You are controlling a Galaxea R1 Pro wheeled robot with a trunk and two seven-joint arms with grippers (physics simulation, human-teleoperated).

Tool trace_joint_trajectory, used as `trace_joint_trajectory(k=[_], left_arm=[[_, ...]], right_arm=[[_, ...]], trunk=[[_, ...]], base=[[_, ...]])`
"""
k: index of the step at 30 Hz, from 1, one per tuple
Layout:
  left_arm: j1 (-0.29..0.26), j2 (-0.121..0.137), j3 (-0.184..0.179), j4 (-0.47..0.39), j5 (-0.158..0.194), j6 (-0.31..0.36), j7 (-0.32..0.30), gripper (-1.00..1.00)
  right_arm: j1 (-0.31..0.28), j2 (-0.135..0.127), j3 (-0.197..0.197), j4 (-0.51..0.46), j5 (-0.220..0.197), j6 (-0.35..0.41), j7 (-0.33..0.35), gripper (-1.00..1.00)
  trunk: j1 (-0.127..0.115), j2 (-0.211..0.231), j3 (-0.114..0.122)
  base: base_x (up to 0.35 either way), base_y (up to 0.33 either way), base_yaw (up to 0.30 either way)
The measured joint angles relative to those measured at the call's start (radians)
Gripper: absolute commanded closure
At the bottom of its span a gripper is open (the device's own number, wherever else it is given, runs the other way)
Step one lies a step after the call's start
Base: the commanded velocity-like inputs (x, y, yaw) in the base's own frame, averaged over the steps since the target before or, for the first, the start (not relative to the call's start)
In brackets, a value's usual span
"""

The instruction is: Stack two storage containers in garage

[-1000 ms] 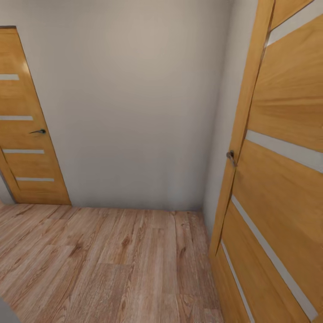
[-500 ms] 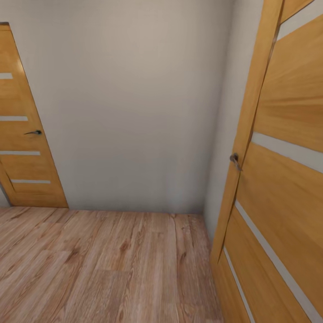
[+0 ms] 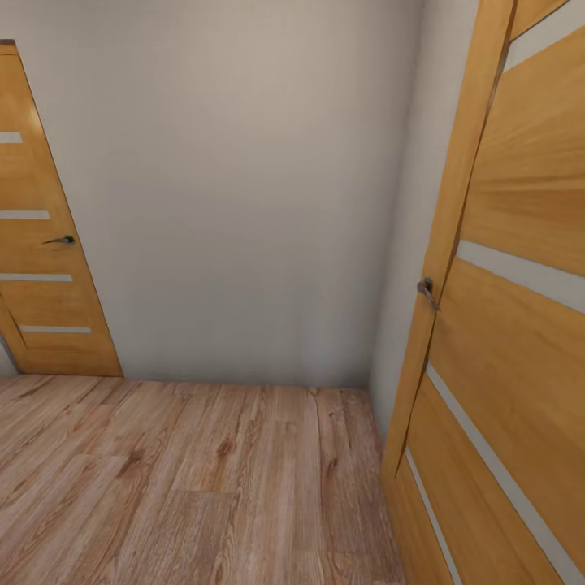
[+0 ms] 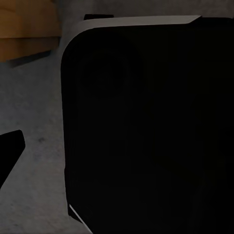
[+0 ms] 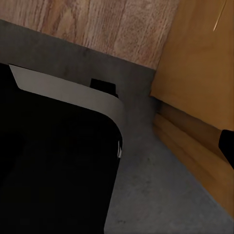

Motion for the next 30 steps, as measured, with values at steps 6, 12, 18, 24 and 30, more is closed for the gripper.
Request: trace_joint_trajectory(k=[6, 12, 18, 24, 30], left_arm=[[0.000, 0.000, 0.000, 0.000, 0.000, 0.000, 0.000, -1.00], [0.000, 0.000, 0.000, 0.000, 0.000, 0.000, 0.000, -1.00], [0.000, 0.000, 0.000, -0.001, 0.000, 0.000, 0.000, -1.00], [0.000, 0.000, 0.000, 0.000, 0.000, 0.000, 0.000, -1.00], [0.000, 0.001, 0.000, 0.000, 0.000, 0.000, 0.000, -1.00]], right_arm=[[0.000, 0.000, 0.000, 0.000, 0.000, 0.000, 0.000, -1.00], [0.000, 0.001, 0.000, 0.000, 0.000, -0.001, 0.000, -1.00], [0.000, 0.001, 0.000, 0.000, 0.000, 0.000, 0.000, -1.00], [0.000, 0.001, 0.000, 0.000, 0.000, 0.000, 0.000, -1.00], [0.000, 0.000, 0.000, 0.000, 0.000, 0.000, 0.000, -1.00]], trunk=[[0.000, 0.000, 0.000], [0.000, 0.000, 0.000], [0.000, 0.000, 0.000], [0.000, 0.000, 0.000], [0.000, 0.000, 0.000]], base=[[0.001, 0.000, 0.000], [0.108, -0.100, 0.000], [0.025, -0.026, 0.000], [0.001, -0.002, 0.000], [0.000, 0.000, 0.000]])
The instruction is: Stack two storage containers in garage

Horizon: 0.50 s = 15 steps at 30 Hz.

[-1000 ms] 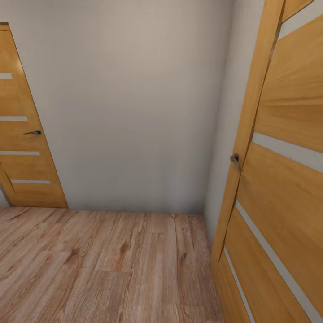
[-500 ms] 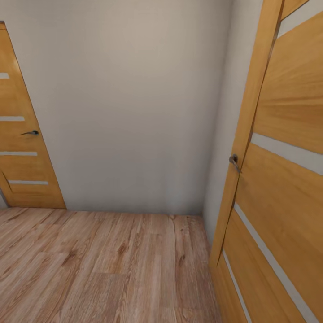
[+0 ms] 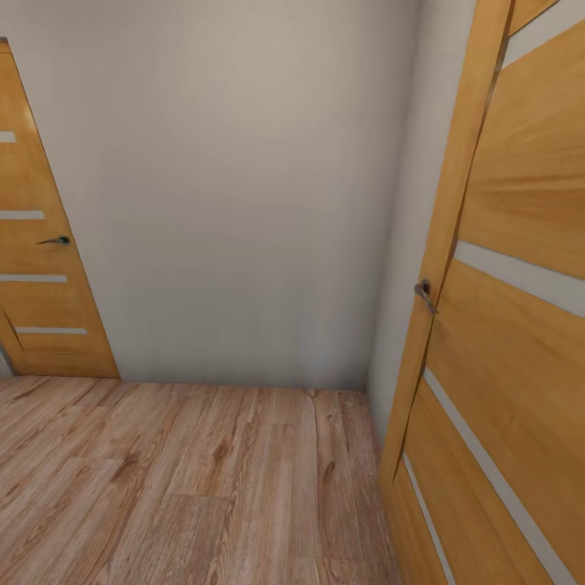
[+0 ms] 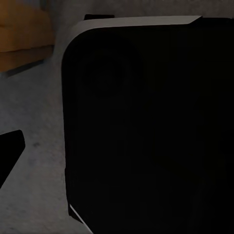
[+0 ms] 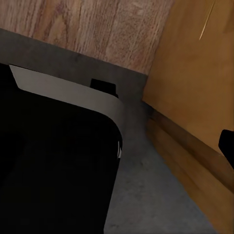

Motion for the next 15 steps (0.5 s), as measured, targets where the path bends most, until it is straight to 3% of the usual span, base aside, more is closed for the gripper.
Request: trace_joint_trajectory(k=[4, 10, 15], left_arm=[[0.000, 0.000, 0.000, 0.000, 0.000, 0.000, 0.001, -1.00], [0.000, -0.001, 0.000, 0.000, 0.000, 0.000, 0.000, -1.00], [0.000, -0.001, 0.000, 0.000, 0.000, 0.000, 0.000, -1.00]], right_arm=[[0.000, 0.000, 0.000, 0.000, 0.000, 0.000, 0.000, -1.00], [0.000, 0.001, 0.000, 0.000, 0.000, 0.000, 0.000, -1.00], [0.000, 0.001, 0.000, 0.000, 0.001, 0.000, 0.000, -1.00]], trunk=[[0.000, 0.000, 0.000], [-0.001, 0.000, 0.000], [0.000, 0.000, 0.000]], base=[[0.008, 0.000, 0.000], [0.212, 0.000, 0.000], [0.051, 0.000, 0.000]])
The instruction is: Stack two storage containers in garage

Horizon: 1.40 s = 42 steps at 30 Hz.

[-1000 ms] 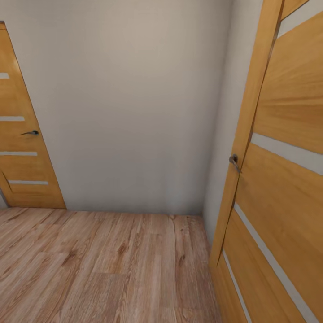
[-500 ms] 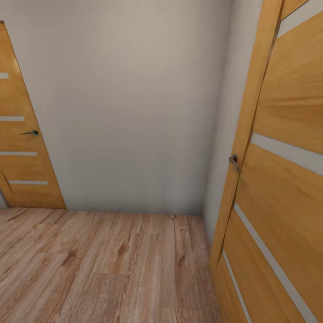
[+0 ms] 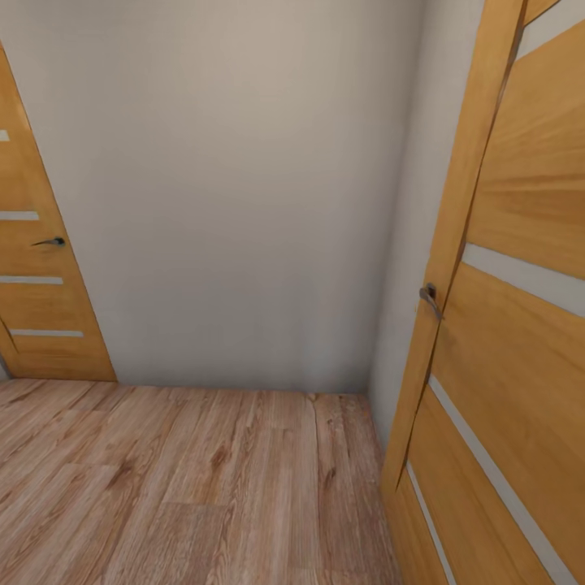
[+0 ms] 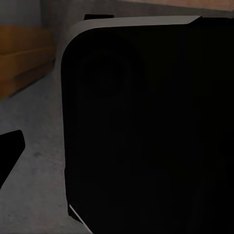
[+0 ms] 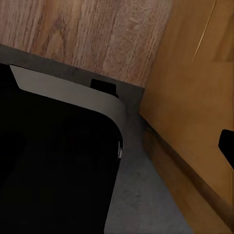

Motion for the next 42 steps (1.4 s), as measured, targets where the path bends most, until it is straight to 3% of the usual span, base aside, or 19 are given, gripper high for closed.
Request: trace_joint_trajectory(k=[21, 42], left_arm=[[0.000, 0.000, 0.000, 0.000, 0.000, 0.000, 0.000, -1.00], [0.000, 0.002, -0.001, 0.001, 0.000, 0.000, 0.000, -1.00]], right_arm=[[0.000, 0.000, 0.000, 0.000, 0.001, 0.000, 0.000, -1.00], [0.000, 0.000, 0.000, 0.000, 0.005, 0.000, 0.000, -1.00]], trunk=[[0.000, 0.000, 0.000], [0.000, 0.000, 0.000]], base=[[0.016, -0.009, 0.000], [0.179, 0.000, 0.000]])
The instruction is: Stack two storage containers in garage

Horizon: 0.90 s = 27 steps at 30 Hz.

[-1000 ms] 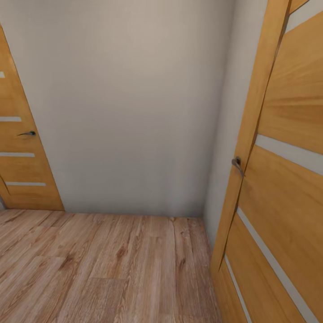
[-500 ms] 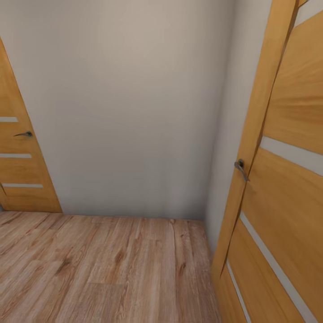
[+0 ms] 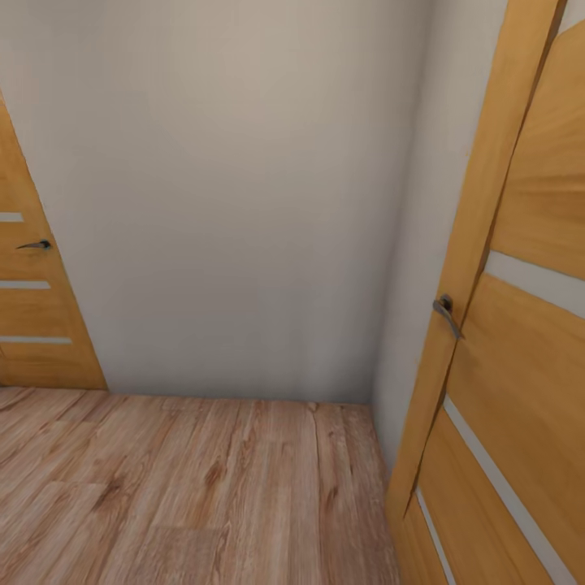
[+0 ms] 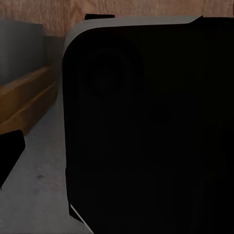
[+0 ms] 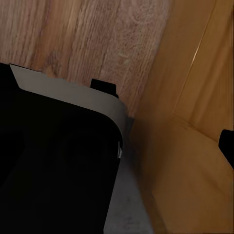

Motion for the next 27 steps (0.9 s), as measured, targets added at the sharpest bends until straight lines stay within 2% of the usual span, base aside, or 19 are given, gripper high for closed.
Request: trace_joint_trajectory(k=[15, 27], left_arm=[[0.000, 0.000, 0.000, 0.000, 0.000, 0.000, 0.000, -1.00], [0.000, 0.000, 0.000, -0.001, 0.000, 0.000, 0.000, -1.00]], right_arm=[[0.000, 0.003, 0.002, 0.000, 0.003, 0.002, -0.001, -1.00], [0.000, 0.003, 0.003, 0.000, 0.003, 0.002, 0.000, -1.00]], trunk=[[0.000, 0.000, 0.000], [0.001, 0.000, 0.000]], base=[[0.287, 0.000, 0.000], [0.027, 0.000, 0.209]])
